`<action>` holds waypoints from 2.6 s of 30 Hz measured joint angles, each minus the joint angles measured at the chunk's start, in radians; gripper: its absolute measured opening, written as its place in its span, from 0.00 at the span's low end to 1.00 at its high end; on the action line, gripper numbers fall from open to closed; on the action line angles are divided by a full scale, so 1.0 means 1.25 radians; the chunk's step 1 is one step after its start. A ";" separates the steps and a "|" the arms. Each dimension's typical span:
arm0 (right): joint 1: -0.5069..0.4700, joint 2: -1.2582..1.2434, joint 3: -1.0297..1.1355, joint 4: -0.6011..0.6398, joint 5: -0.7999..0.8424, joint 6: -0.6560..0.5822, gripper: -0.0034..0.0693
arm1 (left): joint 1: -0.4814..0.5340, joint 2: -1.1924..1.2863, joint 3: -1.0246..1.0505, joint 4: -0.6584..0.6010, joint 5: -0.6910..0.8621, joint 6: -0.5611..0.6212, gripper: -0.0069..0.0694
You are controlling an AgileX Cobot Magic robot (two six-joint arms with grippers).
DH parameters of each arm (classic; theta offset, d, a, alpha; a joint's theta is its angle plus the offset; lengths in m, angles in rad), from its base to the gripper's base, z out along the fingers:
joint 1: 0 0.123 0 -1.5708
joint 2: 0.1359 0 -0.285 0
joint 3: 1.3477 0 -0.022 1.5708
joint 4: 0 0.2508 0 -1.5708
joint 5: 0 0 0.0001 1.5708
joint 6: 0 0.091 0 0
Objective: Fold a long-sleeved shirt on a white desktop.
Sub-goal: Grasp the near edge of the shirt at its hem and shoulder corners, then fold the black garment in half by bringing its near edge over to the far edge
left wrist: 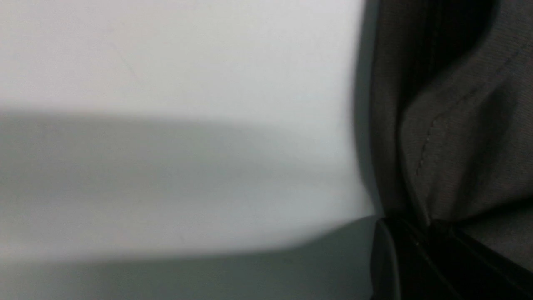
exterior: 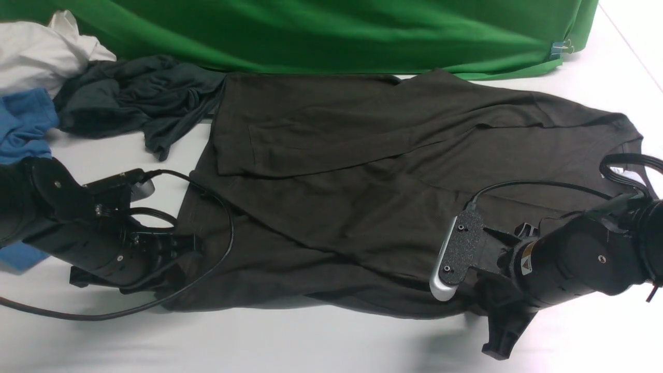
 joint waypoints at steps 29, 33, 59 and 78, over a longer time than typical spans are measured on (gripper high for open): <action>0.000 -0.347 -0.034 0.007 0.365 0.204 0.12 | 0.000 -0.510 0.166 0.068 0.127 -0.073 0.14; 0.000 -0.346 -0.101 -0.096 0.336 0.260 0.12 | 0.000 -0.481 0.092 0.068 0.126 -0.074 0.14; -0.185 0.231 -0.607 -0.177 0.087 0.220 0.13 | 0.000 0.248 -0.535 -0.057 -0.072 -0.027 0.20; -0.212 0.094 -0.612 -0.149 0.213 0.540 0.96 | 0.016 0.161 -0.572 0.015 0.129 -0.065 1.00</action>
